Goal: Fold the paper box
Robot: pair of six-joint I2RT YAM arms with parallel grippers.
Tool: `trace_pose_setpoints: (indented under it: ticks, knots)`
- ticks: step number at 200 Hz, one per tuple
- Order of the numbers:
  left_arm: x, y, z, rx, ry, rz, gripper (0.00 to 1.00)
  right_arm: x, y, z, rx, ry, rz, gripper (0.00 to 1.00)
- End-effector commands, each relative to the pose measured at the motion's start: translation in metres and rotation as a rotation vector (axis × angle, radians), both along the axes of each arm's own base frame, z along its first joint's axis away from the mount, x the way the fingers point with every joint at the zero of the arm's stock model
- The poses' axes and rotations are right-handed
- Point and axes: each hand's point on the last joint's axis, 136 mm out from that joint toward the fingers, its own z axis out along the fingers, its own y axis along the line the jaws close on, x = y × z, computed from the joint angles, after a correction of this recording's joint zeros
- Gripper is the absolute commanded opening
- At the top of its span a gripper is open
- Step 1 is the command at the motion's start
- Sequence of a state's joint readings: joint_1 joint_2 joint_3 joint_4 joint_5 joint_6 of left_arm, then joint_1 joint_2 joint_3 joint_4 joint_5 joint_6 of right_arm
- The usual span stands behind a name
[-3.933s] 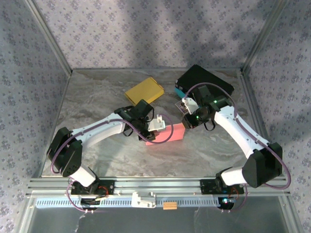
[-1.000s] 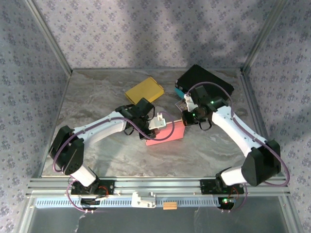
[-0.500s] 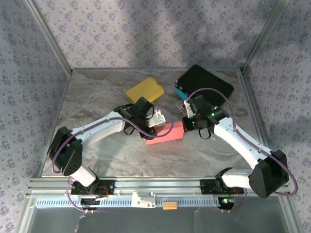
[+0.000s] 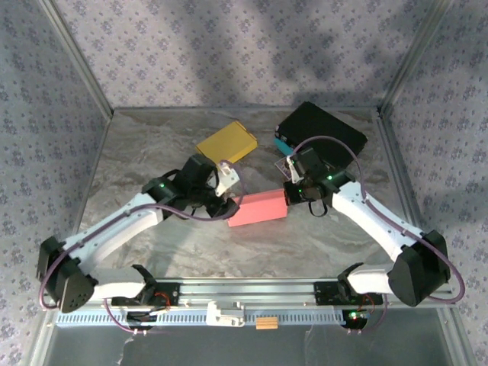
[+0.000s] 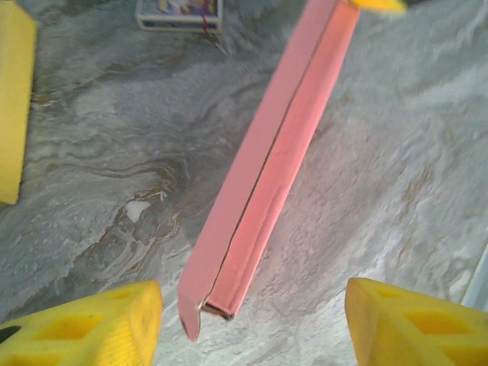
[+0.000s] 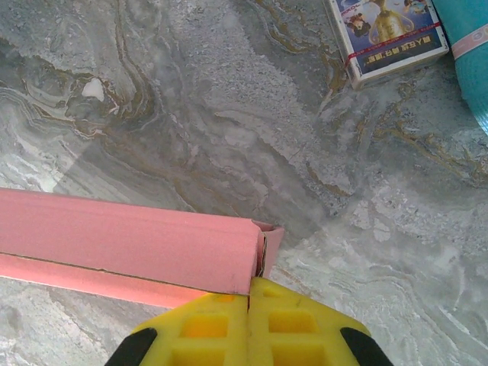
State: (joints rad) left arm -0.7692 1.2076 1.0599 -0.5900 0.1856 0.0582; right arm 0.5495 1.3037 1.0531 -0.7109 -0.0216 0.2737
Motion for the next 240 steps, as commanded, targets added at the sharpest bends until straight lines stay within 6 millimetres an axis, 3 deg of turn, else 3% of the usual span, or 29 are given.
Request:
trace_pose_setpoints:
  ticks: [1, 21, 40, 108, 182, 240]
  knots:
    - [-0.008, 0.022, 0.009, -0.023, 0.137, 0.188, 0.6, -0.011, -0.007, -0.011, -0.035, 0.095, -0.02, 0.0]
    - [-0.018, 0.039, 0.002, 0.039, 0.229, 0.266, 0.54, -0.011, -0.005, -0.011, -0.029, 0.096, -0.02, 0.0]
    - [-0.024, 0.04, -0.005, 0.074, 0.286, 0.268, 0.5, -0.011, -0.004, -0.01, -0.023, 0.098, -0.016, 0.0]
    - [0.004, 0.02, -0.018, 0.167, 0.333, 0.263, 0.42, -0.012, -0.003, -0.01, -0.016, 0.112, -0.005, 0.0]
    - [0.014, 0.026, -0.034, 0.278, 0.292, 0.226, 0.4, -0.012, -0.002, -0.009, -0.002, 0.115, 0.002, 0.0]
    - [0.029, 0.019, -0.036, 0.28, 0.259, 0.235, 0.31, -0.012, -0.003, -0.009, 0.001, 0.111, 0.001, 0.0]
